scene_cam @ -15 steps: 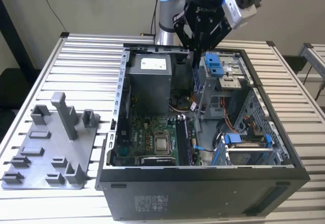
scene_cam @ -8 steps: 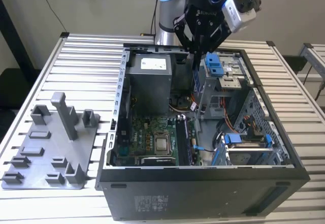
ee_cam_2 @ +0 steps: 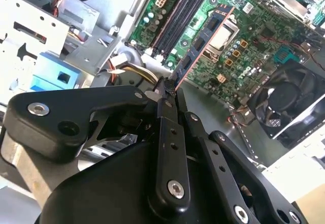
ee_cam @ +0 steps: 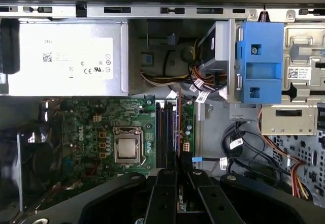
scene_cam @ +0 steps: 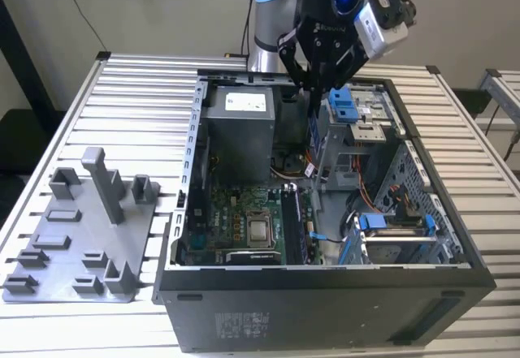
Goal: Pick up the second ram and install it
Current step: 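Insert the second ram into the second slot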
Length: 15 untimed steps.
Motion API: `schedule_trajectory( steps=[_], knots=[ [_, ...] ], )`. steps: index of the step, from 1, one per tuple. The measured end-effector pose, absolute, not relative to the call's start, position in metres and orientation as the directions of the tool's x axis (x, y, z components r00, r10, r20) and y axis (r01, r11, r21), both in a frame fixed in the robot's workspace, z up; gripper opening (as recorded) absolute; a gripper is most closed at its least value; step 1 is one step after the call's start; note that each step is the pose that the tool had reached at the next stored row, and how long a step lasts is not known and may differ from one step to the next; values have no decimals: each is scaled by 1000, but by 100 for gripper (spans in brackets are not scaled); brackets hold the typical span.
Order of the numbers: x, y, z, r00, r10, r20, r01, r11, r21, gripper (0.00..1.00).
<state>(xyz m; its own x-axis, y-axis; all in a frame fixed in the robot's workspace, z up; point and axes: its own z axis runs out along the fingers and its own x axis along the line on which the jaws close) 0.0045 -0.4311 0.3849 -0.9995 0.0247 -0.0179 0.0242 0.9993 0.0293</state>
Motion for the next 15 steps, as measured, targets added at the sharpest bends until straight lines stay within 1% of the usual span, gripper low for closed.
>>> schedule_trajectory(
  steps=[15],
  knots=[
    [6, -442, 370, -1000, 25, -18, 24, 999, 29, 14]
  ],
)
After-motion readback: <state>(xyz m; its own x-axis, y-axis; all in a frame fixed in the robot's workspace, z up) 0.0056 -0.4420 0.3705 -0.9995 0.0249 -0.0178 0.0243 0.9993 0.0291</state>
